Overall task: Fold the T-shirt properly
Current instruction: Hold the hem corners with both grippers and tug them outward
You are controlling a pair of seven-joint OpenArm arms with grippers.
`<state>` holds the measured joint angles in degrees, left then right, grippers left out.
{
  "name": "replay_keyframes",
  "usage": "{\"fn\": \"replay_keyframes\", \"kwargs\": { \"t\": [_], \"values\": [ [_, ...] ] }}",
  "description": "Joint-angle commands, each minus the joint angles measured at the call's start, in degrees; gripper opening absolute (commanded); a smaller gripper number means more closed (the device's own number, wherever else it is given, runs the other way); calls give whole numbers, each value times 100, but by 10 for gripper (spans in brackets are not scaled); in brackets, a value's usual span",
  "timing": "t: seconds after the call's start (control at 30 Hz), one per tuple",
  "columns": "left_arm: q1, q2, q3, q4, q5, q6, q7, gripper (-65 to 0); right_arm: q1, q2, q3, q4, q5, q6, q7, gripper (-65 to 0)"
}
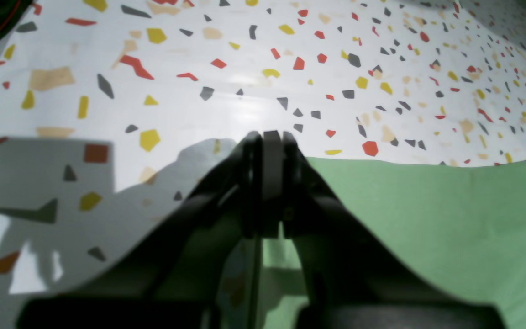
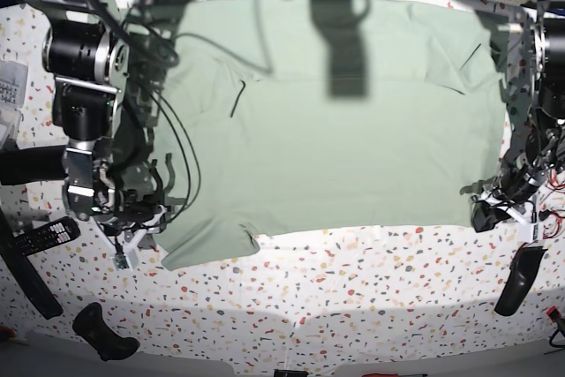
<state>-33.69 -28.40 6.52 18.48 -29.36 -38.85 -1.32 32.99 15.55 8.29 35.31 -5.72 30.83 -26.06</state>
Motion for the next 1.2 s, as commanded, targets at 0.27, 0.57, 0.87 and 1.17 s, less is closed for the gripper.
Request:
{"fn": "replay_keyframes", "kwargs": {
  "t": [0.27, 0.57, 0.87, 1.17],
  "values": [
    [-175, -101, -17, 79, -74, -44, -179, -650, 227, 61, -247, 70, 293, 0, -533, -650],
    [-173, -131, -17, 79, -68, -115, -262, -650, 387, 63, -247, 254, 614, 184, -614, -650],
    [-170, -131, -17, 103, -68, -115, 463, -650, 219, 66, -247, 929, 1106, 778, -870, -650],
    [-175, -166, -17, 103, -70, -115, 260, -422, 188, 63, -247, 1036, 1088, 778, -911, -650]
  ]
}}
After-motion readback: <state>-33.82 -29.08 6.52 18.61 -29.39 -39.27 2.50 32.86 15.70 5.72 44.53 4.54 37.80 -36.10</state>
